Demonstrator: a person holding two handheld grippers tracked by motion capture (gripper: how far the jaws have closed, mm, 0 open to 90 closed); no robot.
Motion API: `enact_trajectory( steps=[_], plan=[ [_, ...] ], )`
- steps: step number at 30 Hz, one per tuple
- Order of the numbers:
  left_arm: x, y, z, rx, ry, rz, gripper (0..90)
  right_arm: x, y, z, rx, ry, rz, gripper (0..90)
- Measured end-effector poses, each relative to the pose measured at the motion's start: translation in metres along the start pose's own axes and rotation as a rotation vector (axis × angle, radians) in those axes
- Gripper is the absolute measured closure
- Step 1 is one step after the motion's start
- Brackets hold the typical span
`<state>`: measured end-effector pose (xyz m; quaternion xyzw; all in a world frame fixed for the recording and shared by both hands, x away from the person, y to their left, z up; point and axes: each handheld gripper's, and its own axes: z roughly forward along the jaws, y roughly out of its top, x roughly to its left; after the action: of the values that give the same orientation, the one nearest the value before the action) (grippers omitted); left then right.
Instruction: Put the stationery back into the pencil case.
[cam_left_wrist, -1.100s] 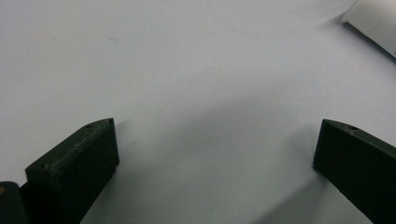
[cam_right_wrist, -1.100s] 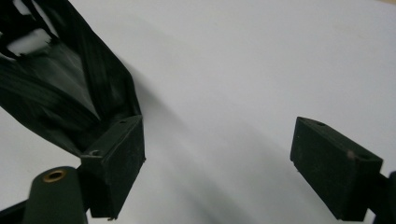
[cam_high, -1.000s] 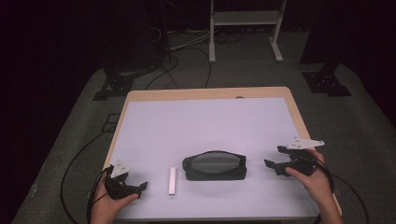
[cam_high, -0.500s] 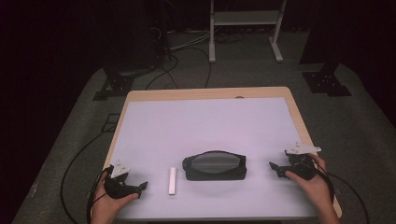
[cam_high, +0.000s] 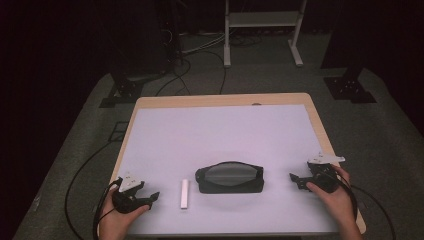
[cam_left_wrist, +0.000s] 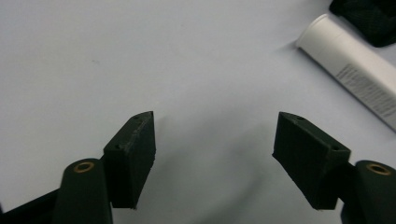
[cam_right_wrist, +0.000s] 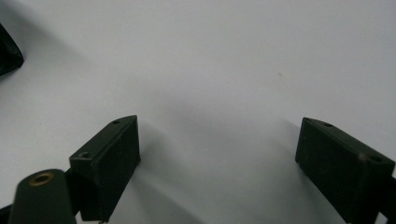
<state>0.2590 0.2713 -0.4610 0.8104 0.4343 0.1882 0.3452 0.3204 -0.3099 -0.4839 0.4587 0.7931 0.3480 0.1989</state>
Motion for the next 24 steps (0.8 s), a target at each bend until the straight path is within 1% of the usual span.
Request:
enact_trajectory(
  steps=[8,12,17,18,19,24],
  plan=[
    [-0.015,0.01,-0.004,-0.004,-0.029,-0.016,36.1,0.0,0.0,0.0,0.002,0.004,0.004,12.6],
    [-0.023,0.015,-0.003,-0.003,-0.044,-0.007,37.8,-0.001,0.0,0.0,0.002,0.004,0.004,12.6],
    [-0.033,0.02,-0.001,-0.001,-0.072,-0.008,38.4,-0.001,0.0,0.001,0.002,0.005,0.004,12.6],
    [-0.034,0.021,-0.001,0.004,-0.075,0.0,38.3,-0.001,0.0,0.001,0.002,0.005,0.004,12.6],
    [-0.037,0.022,0.0,0.0,-0.082,-0.006,38.2,-0.001,0.0,0.001,0.002,0.005,0.004,12.6],
    [-0.045,0.028,0.002,-0.005,-0.101,0.008,38.1,-0.001,0.0,0.001,0.002,0.005,0.005,12.6]
  ],
)
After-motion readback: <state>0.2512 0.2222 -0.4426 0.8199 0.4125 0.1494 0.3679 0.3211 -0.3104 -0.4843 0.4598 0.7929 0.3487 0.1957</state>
